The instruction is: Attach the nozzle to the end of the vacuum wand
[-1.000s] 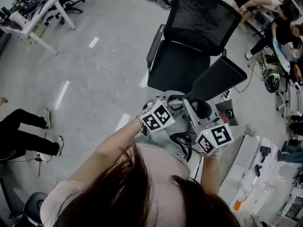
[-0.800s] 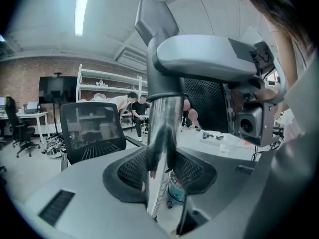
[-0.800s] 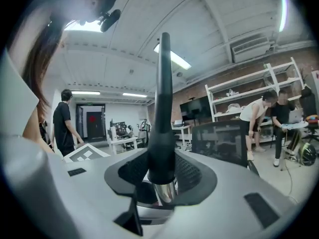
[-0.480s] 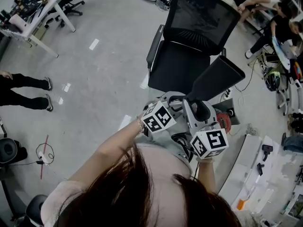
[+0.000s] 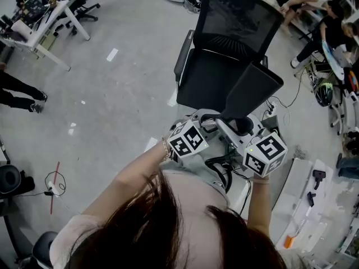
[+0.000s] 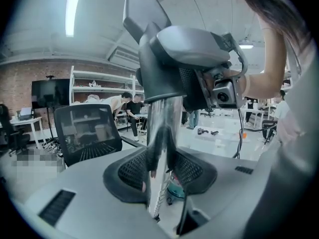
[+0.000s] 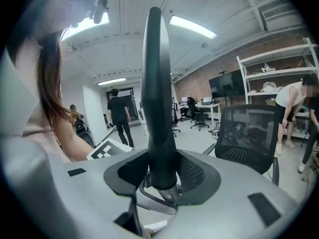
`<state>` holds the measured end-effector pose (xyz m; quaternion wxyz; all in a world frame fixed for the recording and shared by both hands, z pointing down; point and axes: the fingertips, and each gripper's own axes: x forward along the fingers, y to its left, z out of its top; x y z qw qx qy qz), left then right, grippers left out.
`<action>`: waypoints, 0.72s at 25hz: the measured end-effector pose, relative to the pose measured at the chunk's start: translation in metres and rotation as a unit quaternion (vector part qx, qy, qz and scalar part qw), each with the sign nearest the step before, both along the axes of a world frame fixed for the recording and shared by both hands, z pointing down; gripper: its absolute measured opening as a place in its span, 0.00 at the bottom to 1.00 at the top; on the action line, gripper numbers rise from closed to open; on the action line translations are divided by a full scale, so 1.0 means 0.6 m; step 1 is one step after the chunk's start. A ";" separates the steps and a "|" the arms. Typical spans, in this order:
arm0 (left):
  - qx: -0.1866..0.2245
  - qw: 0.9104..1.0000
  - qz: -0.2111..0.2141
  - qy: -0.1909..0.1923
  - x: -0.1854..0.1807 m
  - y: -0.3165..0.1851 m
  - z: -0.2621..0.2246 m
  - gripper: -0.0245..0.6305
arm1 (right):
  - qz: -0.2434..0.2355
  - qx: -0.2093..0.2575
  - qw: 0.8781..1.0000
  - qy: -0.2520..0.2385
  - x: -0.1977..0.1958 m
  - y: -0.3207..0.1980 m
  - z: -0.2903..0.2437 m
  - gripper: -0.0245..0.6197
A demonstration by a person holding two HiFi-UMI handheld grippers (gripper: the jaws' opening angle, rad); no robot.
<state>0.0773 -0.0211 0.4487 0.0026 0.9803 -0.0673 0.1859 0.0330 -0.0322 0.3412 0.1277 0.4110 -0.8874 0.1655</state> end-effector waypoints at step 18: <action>-0.005 0.999 -0.036 -0.008 0.002 -0.015 -0.003 0.27 | 0.196 0.073 0.977 0.041 0.016 0.001 0.004 0.32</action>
